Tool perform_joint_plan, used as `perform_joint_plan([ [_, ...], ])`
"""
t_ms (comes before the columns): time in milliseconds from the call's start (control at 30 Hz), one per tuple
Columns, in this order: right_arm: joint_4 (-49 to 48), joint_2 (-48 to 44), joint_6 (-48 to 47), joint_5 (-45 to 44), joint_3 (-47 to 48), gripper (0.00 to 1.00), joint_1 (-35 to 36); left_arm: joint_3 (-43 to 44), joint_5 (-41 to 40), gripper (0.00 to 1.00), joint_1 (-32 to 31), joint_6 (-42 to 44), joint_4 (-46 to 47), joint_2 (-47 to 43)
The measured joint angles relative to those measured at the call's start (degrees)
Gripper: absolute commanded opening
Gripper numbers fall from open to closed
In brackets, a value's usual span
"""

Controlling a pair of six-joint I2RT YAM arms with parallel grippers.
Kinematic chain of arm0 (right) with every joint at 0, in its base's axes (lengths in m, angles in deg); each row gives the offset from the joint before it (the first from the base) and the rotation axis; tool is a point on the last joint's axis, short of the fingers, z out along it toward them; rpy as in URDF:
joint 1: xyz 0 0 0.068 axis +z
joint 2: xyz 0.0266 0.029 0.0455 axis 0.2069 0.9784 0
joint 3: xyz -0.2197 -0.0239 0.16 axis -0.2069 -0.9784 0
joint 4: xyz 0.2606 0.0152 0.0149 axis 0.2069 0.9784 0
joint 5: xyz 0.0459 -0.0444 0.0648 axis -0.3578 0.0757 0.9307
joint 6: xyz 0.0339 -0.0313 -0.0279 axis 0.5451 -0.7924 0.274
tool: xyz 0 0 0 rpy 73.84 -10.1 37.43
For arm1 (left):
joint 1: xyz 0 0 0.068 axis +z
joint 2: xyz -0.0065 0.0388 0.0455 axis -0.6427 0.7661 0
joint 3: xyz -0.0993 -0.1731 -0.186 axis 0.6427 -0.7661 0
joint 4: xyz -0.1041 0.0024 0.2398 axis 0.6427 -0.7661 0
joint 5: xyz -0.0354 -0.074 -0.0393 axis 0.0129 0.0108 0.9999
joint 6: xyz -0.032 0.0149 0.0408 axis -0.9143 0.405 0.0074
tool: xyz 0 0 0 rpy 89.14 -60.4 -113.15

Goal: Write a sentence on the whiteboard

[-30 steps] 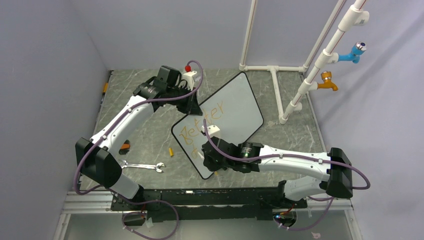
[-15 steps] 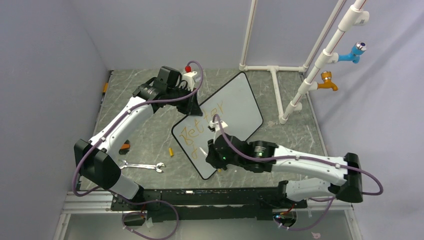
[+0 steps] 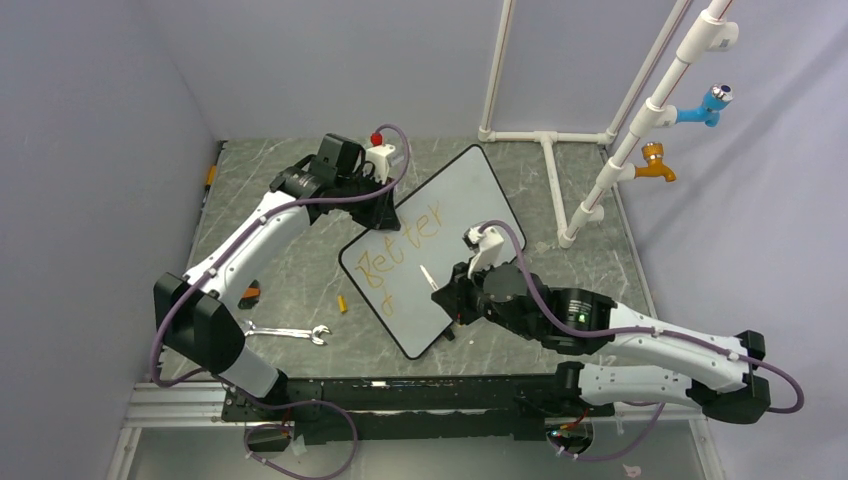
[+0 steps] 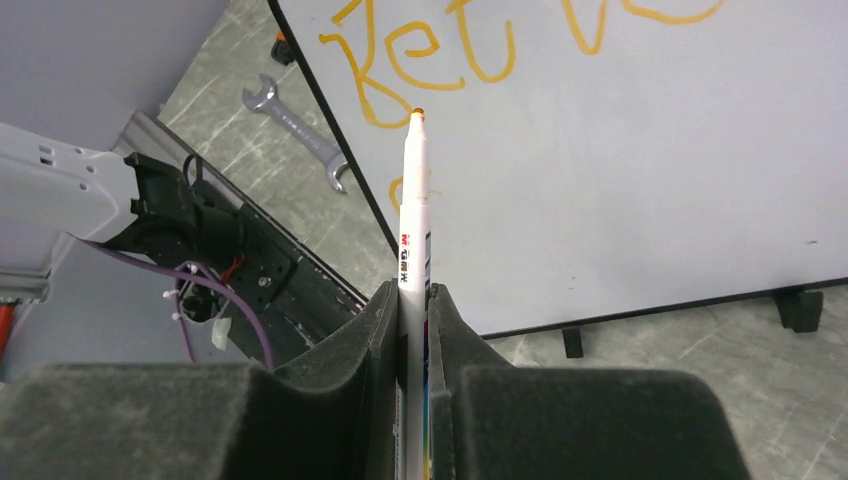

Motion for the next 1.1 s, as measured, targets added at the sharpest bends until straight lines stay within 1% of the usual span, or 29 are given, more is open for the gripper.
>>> perform_joint_plan([
  [167,0.2,-3.4,0.0,-1.9,-2.3,0.00,0.0,-0.2,-2.7,0.26,0.7,2.5,0.1,1.8],
  [300,0.4,-4.8,0.1,-2.2,-3.9,0.00,0.0,-0.2,-3.3,0.30,0.8,2.9,0.6,2.7],
  [433,0.4,-6.2,0.2,-2.4,-5.1,0.00,0.0,-0.2,-4.6,0.36,0.8,3.9,0.5,3.0],
  [600,0.6,-6.8,0.1,-2.9,-5.4,0.00,0.0,-0.2,-8.2,0.44,0.8,5.9,-1.3,3.2],
  [733,0.7,-6.8,0.1,-3.6,-5.3,0.00,0.0,0.2,-10.1,0.47,0.8,7.0,-2.2,3.2],
  [967,0.8,-6.6,0.1,-3.8,-5.4,0.00,0.0,0.7,-10.6,0.55,0.8,7.6,-2.5,3.1],
  [1100,0.8,-6.6,0.1,-3.9,-5.3,0.00,0.0,1.7,-11.0,0.64,0.8,7.3,-2.3,2.6],
])
